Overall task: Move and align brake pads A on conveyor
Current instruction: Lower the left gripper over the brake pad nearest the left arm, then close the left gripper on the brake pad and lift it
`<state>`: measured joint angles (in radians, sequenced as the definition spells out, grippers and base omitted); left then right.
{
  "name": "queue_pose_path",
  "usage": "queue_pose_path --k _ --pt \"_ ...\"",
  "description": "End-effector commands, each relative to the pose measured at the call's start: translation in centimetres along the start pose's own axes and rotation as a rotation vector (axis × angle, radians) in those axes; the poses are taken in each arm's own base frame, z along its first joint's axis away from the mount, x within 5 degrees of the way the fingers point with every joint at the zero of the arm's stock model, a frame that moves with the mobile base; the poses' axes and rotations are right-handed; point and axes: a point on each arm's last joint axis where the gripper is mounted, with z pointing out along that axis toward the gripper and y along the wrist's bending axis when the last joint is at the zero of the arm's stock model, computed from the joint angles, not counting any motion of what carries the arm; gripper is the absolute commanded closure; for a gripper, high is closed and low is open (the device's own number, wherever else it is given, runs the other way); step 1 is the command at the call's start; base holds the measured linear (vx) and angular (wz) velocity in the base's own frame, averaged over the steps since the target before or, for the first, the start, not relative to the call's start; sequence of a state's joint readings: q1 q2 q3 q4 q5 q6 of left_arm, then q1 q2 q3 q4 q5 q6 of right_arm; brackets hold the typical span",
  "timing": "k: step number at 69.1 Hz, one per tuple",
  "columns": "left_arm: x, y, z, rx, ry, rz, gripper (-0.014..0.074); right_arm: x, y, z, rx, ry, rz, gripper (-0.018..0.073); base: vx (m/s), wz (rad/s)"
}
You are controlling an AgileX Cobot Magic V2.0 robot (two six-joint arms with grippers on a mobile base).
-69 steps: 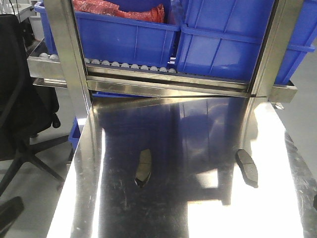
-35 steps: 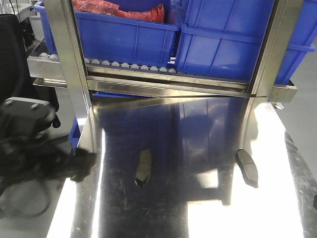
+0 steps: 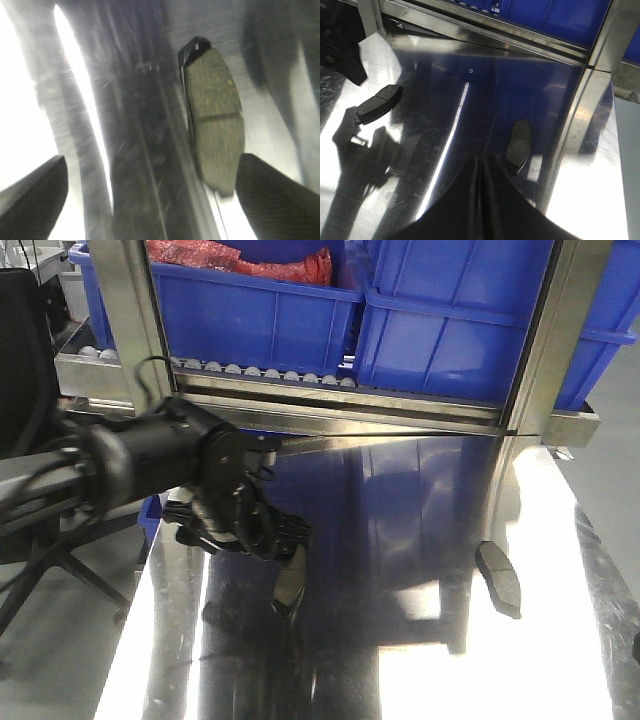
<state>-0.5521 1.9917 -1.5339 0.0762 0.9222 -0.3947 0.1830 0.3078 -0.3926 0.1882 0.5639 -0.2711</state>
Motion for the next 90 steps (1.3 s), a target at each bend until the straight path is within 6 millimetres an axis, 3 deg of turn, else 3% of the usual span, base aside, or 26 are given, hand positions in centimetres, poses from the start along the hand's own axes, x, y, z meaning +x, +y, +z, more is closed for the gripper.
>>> queue_pose_path --k 1,11,32,58,70,90 --pt "-1.9 -1.3 -1.6 0.062 -0.035 -0.024 -0.0030 -1.3 -0.2 -0.3 0.023 -0.082 -0.006 0.0567 0.00 0.00" --pt "-3.0 -2.6 -0.3 0.119 -0.016 -0.023 -0.0020 -1.3 -0.2 -0.3 0.023 -0.082 -0.006 0.0567 0.00 0.00" --pt "-3.0 -2.7 1.5 0.108 0.015 -0.022 0.0002 -1.3 -0.2 -0.3 0.023 -0.082 -0.006 0.0567 0.00 0.00" --pt "-2.9 -2.6 1.5 0.096 0.030 -0.015 0.0023 -1.3 -0.2 -0.3 0.023 -0.082 -0.006 0.0567 0.00 0.00" --pt "-2.8 -2.6 1.5 0.092 0.042 -0.007 0.0118 -1.3 -0.2 -0.3 0.023 -0.082 -0.006 0.0567 0.00 0.00" --pt "-2.7 -2.5 1.5 0.089 0.049 0.001 0.0363 -1.3 -0.2 -0.3 0.023 -0.082 -0.006 0.0567 0.00 0.00"
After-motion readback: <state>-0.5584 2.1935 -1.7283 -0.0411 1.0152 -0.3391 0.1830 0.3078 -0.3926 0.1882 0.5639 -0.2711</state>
